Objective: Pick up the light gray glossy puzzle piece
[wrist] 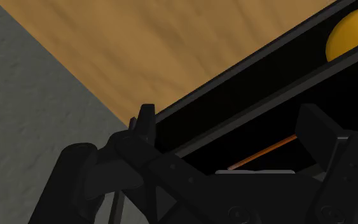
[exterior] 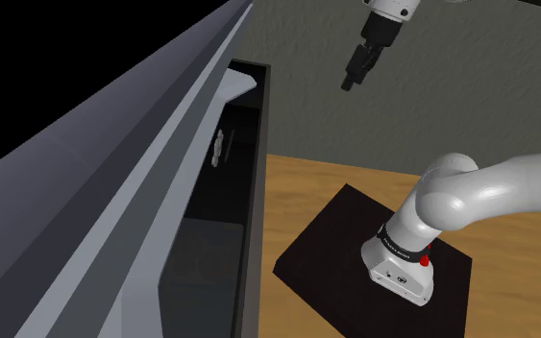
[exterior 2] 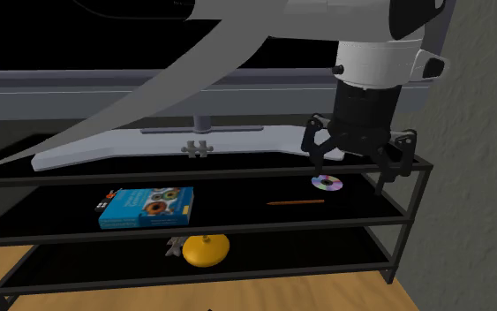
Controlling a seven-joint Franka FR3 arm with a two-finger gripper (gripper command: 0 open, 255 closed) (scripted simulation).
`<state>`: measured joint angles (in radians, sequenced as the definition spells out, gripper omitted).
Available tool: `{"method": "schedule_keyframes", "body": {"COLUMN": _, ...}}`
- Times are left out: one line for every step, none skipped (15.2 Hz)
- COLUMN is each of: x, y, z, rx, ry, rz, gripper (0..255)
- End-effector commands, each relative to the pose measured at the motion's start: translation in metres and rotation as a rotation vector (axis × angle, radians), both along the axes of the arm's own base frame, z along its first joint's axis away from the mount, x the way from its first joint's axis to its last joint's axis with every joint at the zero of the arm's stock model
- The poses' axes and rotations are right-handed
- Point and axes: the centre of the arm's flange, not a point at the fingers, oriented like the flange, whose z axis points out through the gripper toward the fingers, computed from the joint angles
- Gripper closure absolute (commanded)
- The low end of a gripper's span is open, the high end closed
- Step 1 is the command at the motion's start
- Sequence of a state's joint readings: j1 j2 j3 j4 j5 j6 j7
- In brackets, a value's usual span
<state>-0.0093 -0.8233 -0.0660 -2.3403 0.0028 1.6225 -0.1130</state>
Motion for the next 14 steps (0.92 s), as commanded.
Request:
{"method": "schedule_keyframes", "body": {"x": 0.000, "y": 0.000, "z": 0.000, "rx": 0.000, "ry": 0.000, "rz": 0.000, "gripper": 0}}
{"method": "schedule_keyframes", "body": {"x": 0.004, "y": 0.011, "z": -0.001, "rx": 0.002, "ry": -0.016, "rz": 0.025, "gripper": 0}}
{"method": "schedule_keyframes", "body": {"x": 0.008, "y": 0.021, "z": -0.003, "rx": 0.005, "ry": -0.032, "rz": 0.050, "gripper": 0}}
{"method": "schedule_keyframes", "body": {"x": 0.012, "y": 0.032, "z": -0.004, "rx": 0.007, "ry": -0.048, "rz": 0.075, "gripper": 0}}
{"method": "schedule_keyframes", "body": {"x": 0.016, "y": 0.043, "z": -0.005, "rx": 0.009, "ry": -0.064, "rz": 0.099, "gripper": 0}}
{"method": "schedule_keyframes", "body": {"x": 0.019, "y": 0.054, "z": -0.006, "rx": 0.012, "ry": -0.079, "rz": 0.124, "gripper": 0}}
{"method": "schedule_keyframes", "body": {"x": 0.022, "y": 0.065, "z": -0.007, "rx": 0.014, "ry": -0.095, "rz": 0.149, "gripper": 0}}
{"method": "schedule_keyframes", "body": {"x": 0.025, "y": 0.076, "z": -0.008, "rx": 0.016, "ry": -0.111, "rz": 0.174, "gripper": 0}}
{"method": "schedule_keyframes", "body": {"x": 0.028, "y": 0.087, "z": -0.009, "rx": 0.018, "ry": -0.127, "rz": 0.199, "gripper": 0}}
{"method": "schedule_keyframes", "body": {"x": 0.030, "y": 0.099, "z": -0.009, "rx": 0.021, "ry": -0.143, "rz": 0.224, "gripper": 0}}
{"method": "schedule_keyframes", "body": {"x": 0.032, "y": 0.110, "z": -0.010, "rx": 0.023, "ry": -0.159, "rz": 0.249, "gripper": 0}}
{"method": "schedule_keyframes", "body": {"x": 0.034, "y": 0.121, "z": -0.011, "rx": 0.025, "ry": -0.175, "rz": 0.274, "gripper": 0}}
{"method": "schedule_keyframes", "body": {"x": 0.035, "y": 0.133, "z": -0.011, "rx": 0.028, "ry": -0.191, "rz": 0.298, "gripper": 0}}
{"method": "schedule_keyframes", "body": {"x": 0.036, "y": 0.144, "z": -0.012, "rx": 0.030, "ry": -0.207, "rz": 0.323, "gripper": 0}}
